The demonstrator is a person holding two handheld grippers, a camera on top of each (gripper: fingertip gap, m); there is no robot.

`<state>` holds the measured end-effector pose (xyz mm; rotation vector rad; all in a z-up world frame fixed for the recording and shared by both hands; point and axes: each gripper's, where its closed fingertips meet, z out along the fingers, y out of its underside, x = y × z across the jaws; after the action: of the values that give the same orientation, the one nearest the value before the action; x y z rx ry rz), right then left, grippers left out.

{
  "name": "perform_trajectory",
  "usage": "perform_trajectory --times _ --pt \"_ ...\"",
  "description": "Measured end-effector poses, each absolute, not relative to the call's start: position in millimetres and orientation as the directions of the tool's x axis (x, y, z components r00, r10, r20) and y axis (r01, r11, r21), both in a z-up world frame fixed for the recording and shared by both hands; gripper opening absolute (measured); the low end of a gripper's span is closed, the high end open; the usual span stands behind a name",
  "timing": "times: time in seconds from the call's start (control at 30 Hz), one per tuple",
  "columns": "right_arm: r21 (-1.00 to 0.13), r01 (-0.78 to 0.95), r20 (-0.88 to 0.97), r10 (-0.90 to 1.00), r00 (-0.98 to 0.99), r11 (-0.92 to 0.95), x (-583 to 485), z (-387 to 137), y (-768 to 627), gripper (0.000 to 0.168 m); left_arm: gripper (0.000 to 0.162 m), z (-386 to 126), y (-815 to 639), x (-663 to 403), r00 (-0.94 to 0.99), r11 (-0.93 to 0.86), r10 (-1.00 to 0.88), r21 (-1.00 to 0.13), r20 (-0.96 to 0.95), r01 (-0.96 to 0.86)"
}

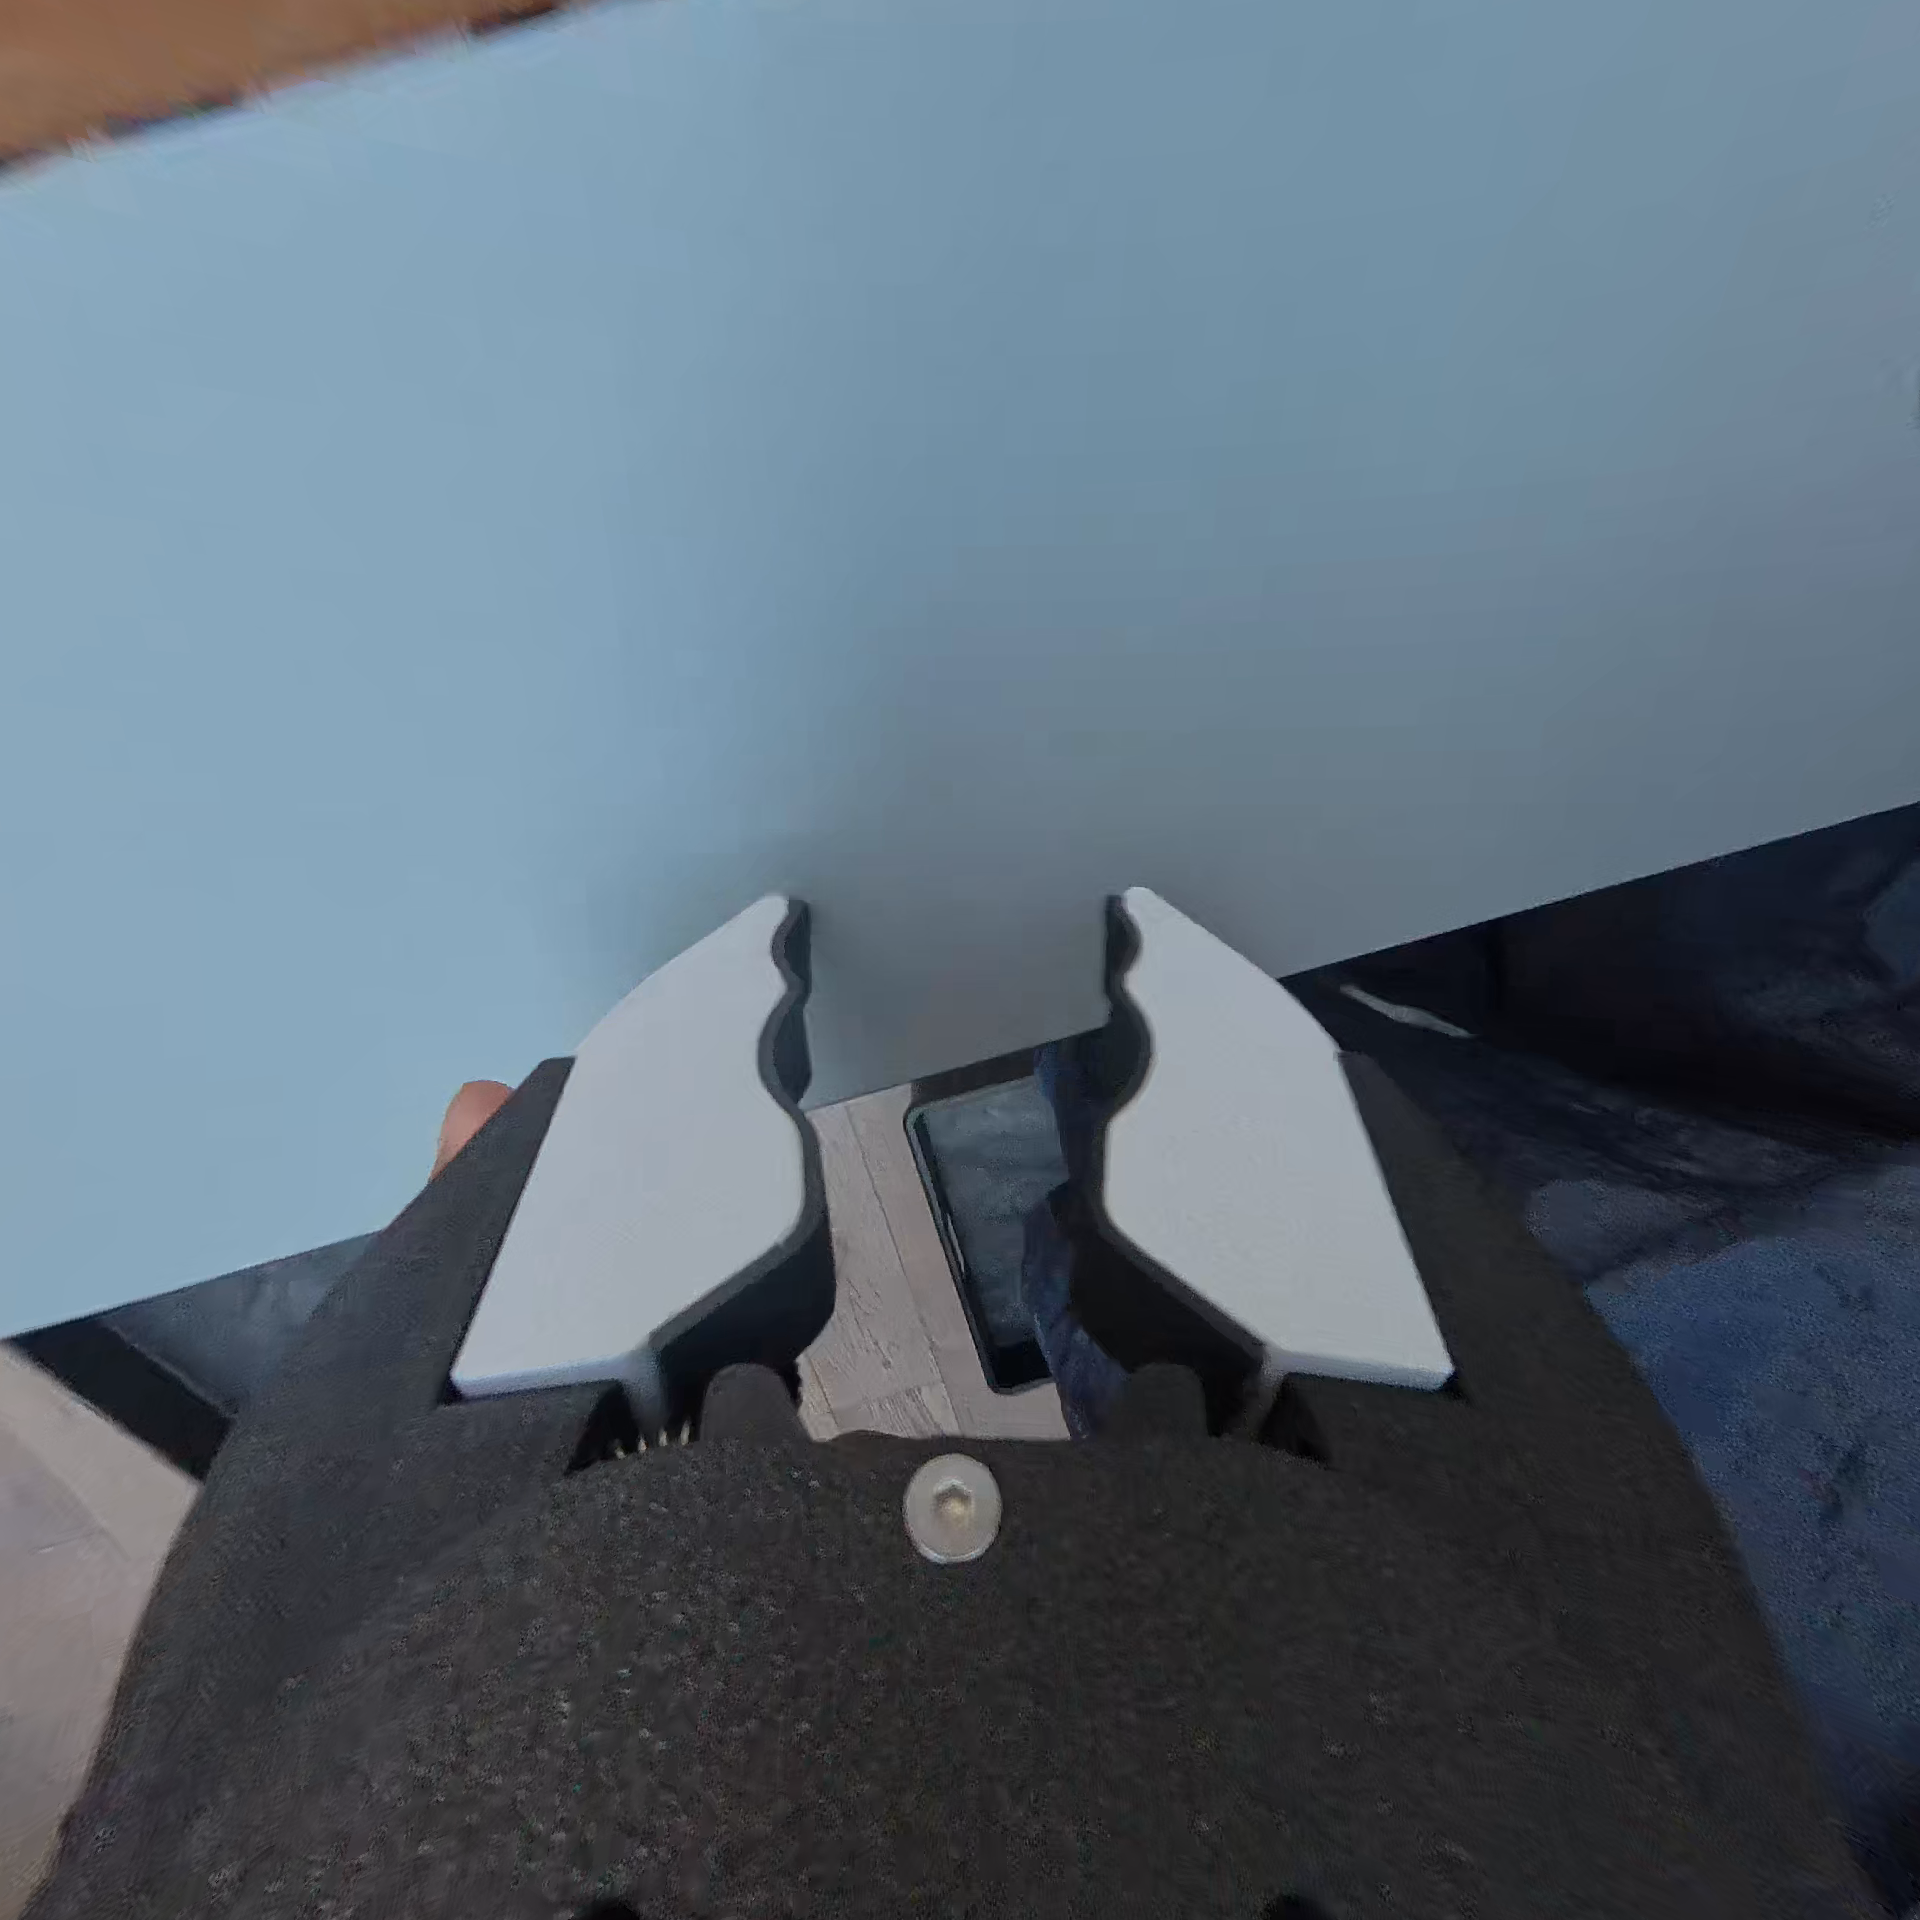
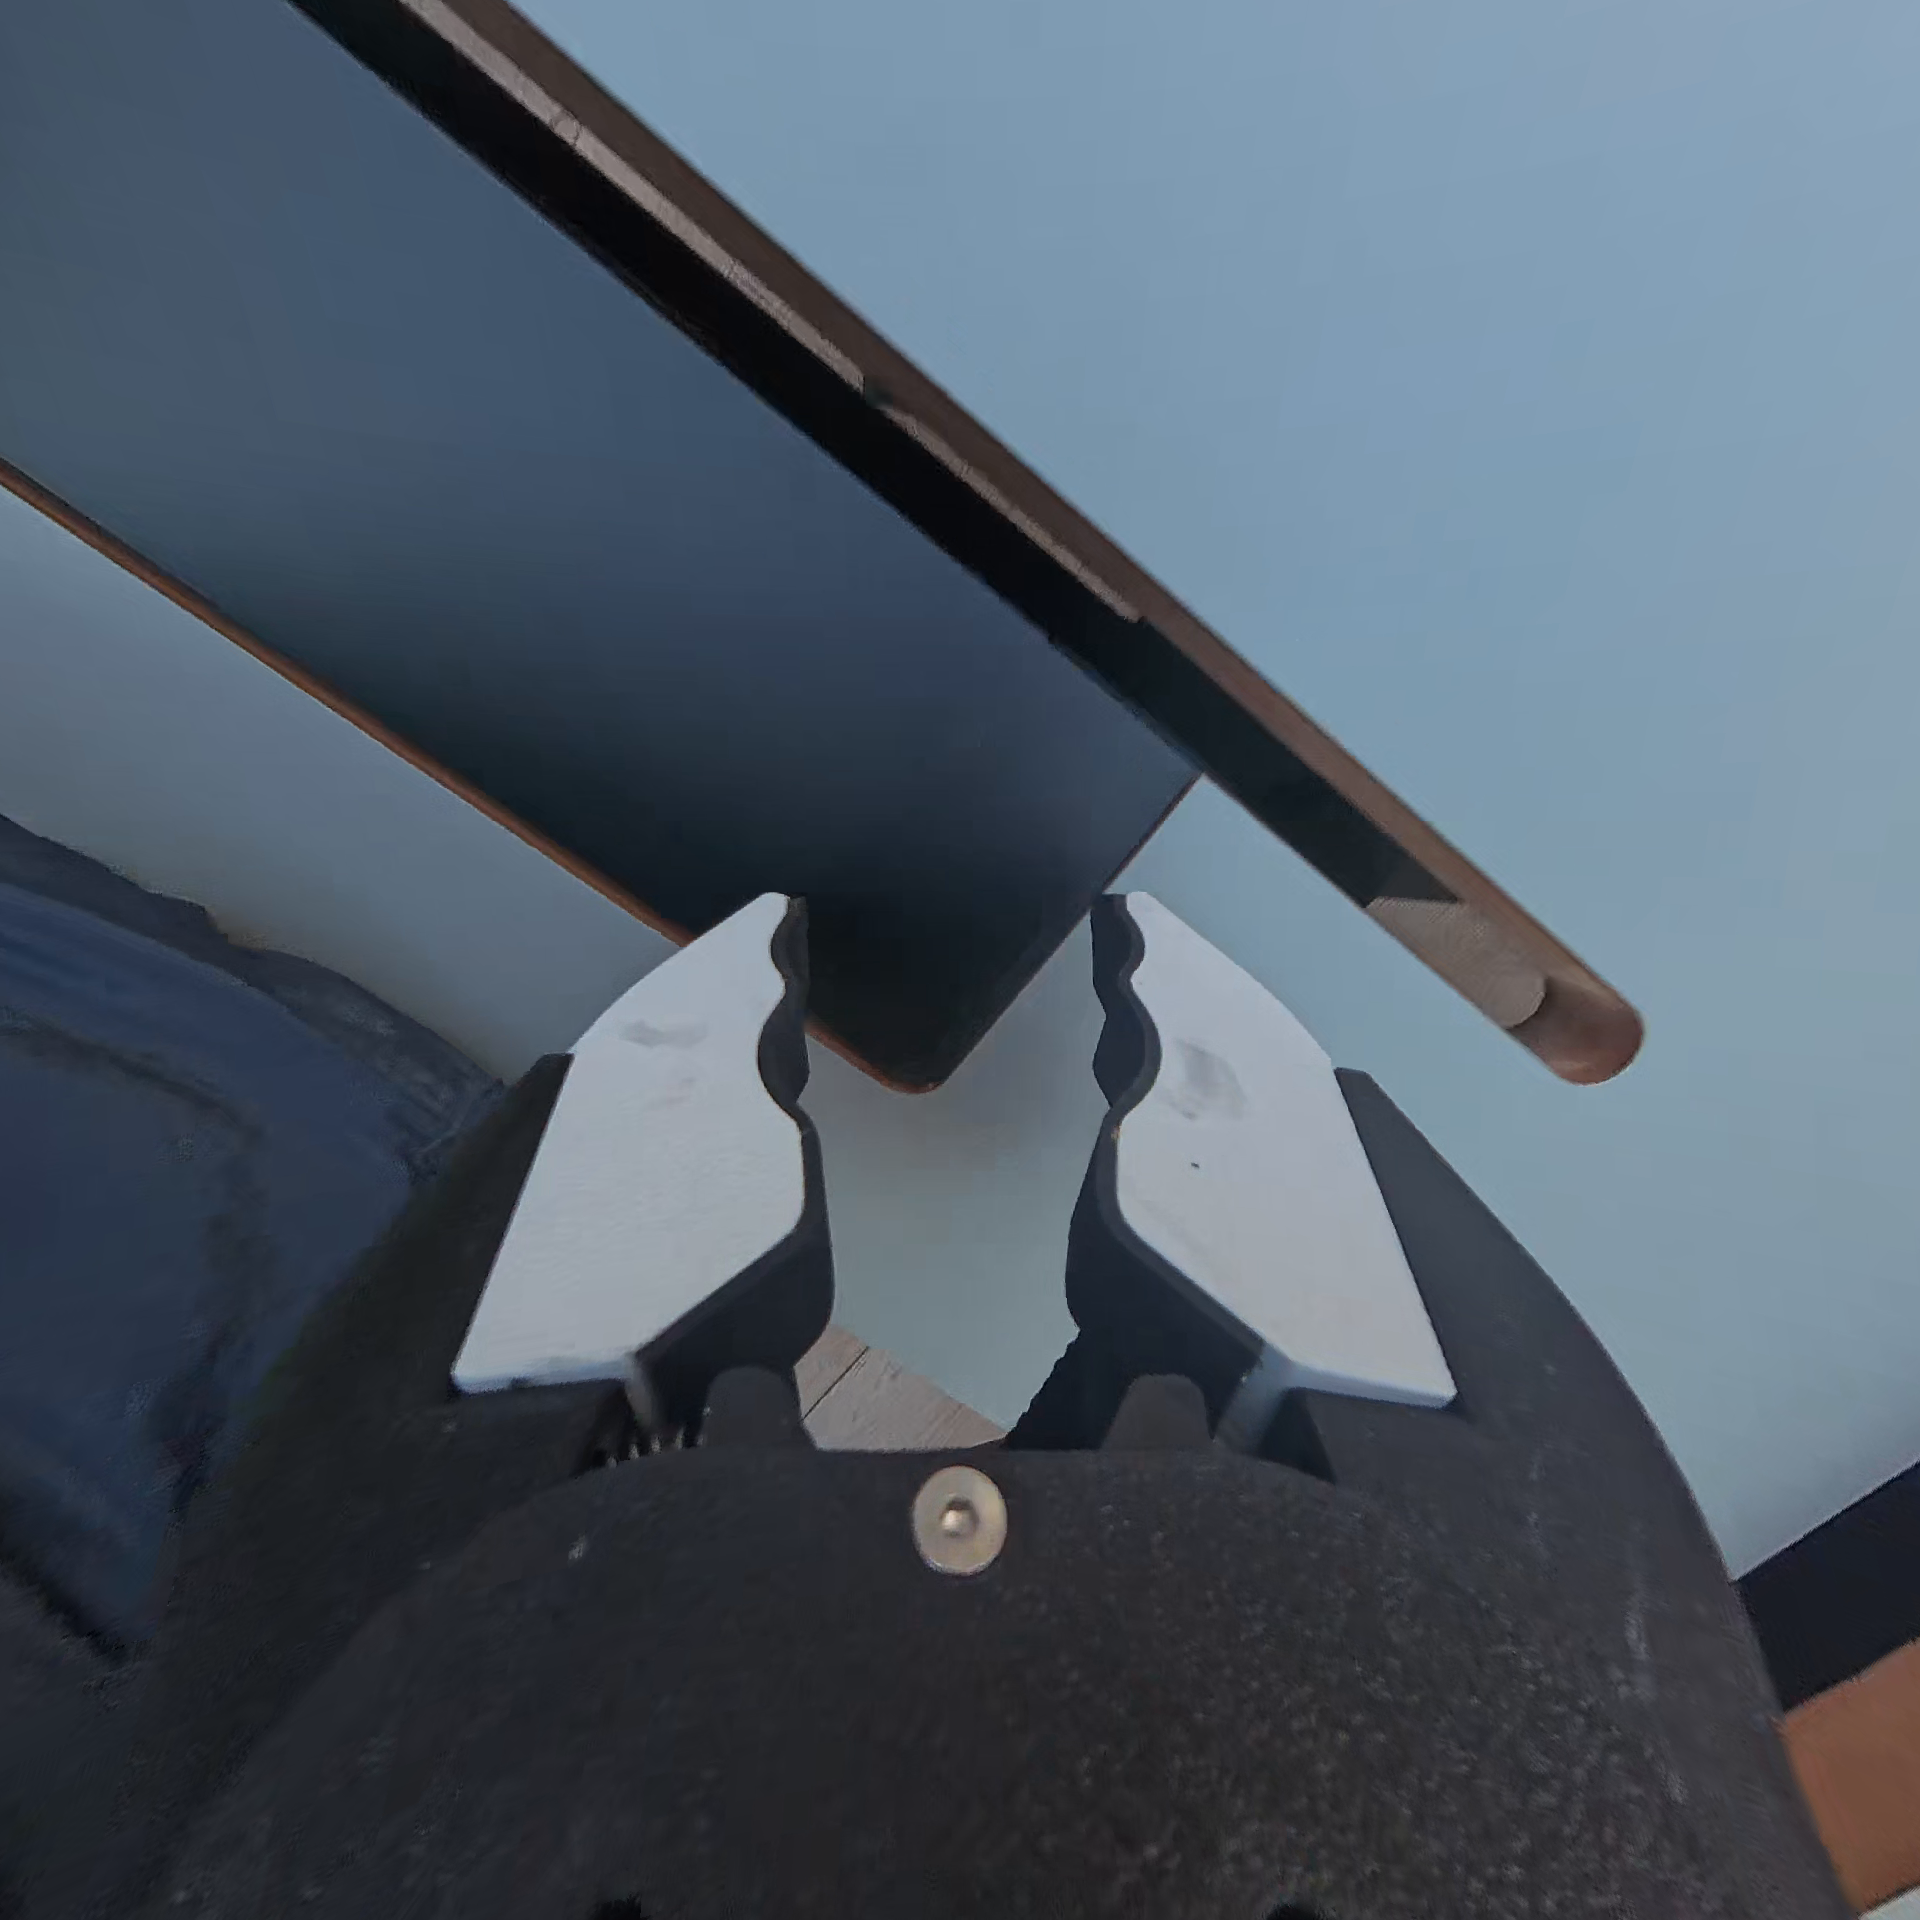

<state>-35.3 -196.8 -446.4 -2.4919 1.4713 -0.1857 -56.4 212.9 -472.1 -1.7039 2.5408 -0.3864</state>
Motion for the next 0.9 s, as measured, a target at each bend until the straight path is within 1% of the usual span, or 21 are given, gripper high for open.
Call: perform_trajectory --times 0.03,0.07,0.1,0.17,0.23,0.33,0.47,0.7,0.8,0.9 --pt "-0.295 -0.825 0.006 -0.865 0.503 -0.482 -27 -438 -191 0.052 0.052 -471 213 -54 -0.400 0.365 -0.912 -0.268 0.088 -0.892" --pt "-0.307 -0.813 0.015 -0.857 0.516 -0.495 -20 -433 -184 0.052 0.051 -472 215 -54 -0.403 0.373 -0.912 -0.253 0.079 -0.893" --pt "-0.312 -0.807 0.016 -0.852 0.524 -0.502 -15 -432 -178 0.052 0.053 -472 216 -53 -0.409 0.382 -0.910 -0.248 0.070 -0.890" --pt "-0.301 -0.802 0.014 -0.843 0.537 -0.516 -9 -437 -169 0.052 0.054 -468 216 -47 -0.425 0.397 -0.904 -0.284 0.042 -0.873" --pt "-0.264 -0.798 0.026 -0.831 0.555 -0.541 -7 -447 -163 0.055 0.054 -462 217 -40 -0.432 0.403 -0.902 -0.313 0.025 -0.860" --pt "-0.294 -0.769 0.031 -0.810 0.586 -0.568 6 -446 -140 0.054 0.054 -457 220 -38 -0.425 0.394 -0.905 -0.329 0.024 -0.858" --pt "-0.334 -0.712 0.047 -0.766 0.641 -0.617 34 -440 -106 0.054 0.054 -459 234 -51 -0.384 0.354 -0.923 -0.324 0.029 -0.877" --pt "-0.352 -0.599 0.095 -0.664 0.742 -0.719 80 -437 -63 0.054 0.053 -458 260 -91 -0.267 0.227 -0.960 -0.334 0.079 -0.915" --pt "-0.340 -0.566 0.100 -0.628 0.772 -0.751 89 -442 -52 0.053 0.053 -459 270 -109 -0.202 0.159 -0.974 -0.333 0.099 -0.930" --pt "-0.264 -0.554 0.089 -0.592 0.801 -0.790 83 -461 -51 0.054 0.052 -461 275 -123 -0.162 0.119 -0.981 -0.329 0.108 -0.937"
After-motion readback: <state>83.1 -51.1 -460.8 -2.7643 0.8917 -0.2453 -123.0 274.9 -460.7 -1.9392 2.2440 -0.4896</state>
